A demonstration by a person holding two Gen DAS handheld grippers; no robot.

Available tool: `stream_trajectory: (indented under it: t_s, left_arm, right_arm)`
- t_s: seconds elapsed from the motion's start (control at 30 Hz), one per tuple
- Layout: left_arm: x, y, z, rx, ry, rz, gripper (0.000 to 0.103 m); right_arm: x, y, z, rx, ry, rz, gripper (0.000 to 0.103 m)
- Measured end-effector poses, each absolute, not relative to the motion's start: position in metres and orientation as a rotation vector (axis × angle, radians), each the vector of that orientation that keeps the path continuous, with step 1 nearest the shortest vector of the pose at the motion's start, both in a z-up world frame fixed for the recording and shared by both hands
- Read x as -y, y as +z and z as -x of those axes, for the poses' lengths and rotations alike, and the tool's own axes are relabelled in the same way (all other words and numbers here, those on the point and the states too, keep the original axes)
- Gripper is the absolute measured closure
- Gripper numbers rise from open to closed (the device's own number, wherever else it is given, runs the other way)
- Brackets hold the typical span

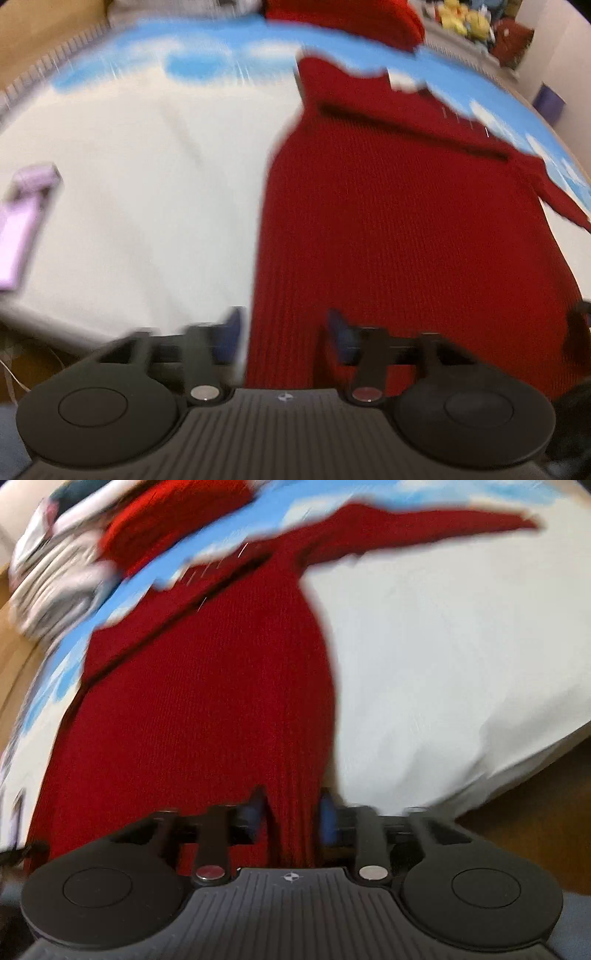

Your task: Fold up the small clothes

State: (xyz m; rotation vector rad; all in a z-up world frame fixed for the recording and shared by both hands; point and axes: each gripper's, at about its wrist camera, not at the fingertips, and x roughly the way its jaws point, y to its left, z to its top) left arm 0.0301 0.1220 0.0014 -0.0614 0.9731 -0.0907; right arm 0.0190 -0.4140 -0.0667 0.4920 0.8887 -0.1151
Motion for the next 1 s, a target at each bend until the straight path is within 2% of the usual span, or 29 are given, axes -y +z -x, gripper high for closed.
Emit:
stream_trajectory:
  t_s: [0.03,0.1,0.23,0.47,0.63,1.0]
  left_arm:
    - [-0.122,0.011,-0.034,-0.926,-0.067,0.056,0.011]
    - [-0.115,0.027,-0.051,-0.853,-0.053,0.026,0.009]
    - [-0.085,0.032,-0.119,-0.808,-0.02,-0.053,0.009]
    - [-0.041,-0.018,-0.237,-0.801,0.061,-0.13,0.009]
    - [-0.039,-0.051,-0.29,-0.854,0.112,-0.11,0.009]
    - [-0.083,-0.058,-0.309,-0.963,0.153,0.1,0.009]
  right_arm:
    - [0.416,-0.058,-0.021,-0.834,-0.133,-0.491,0.022]
    - [0.421,-0.043,-0.035,-0.767,-0.115,-0.511,0.022]
    - [0.416,-0.031,-0.096,-0.762,-0.039,-0.582,0.022]
    - [0.385,-0.05,-0.203,-0.832,0.034,-0.618,0.025]
    - [0.374,-0.069,-0.214,-0.931,0.056,-0.59,0.029]
    - [0.374,-0.085,-0.229,-0.951,-0.053,-0.588,0.028]
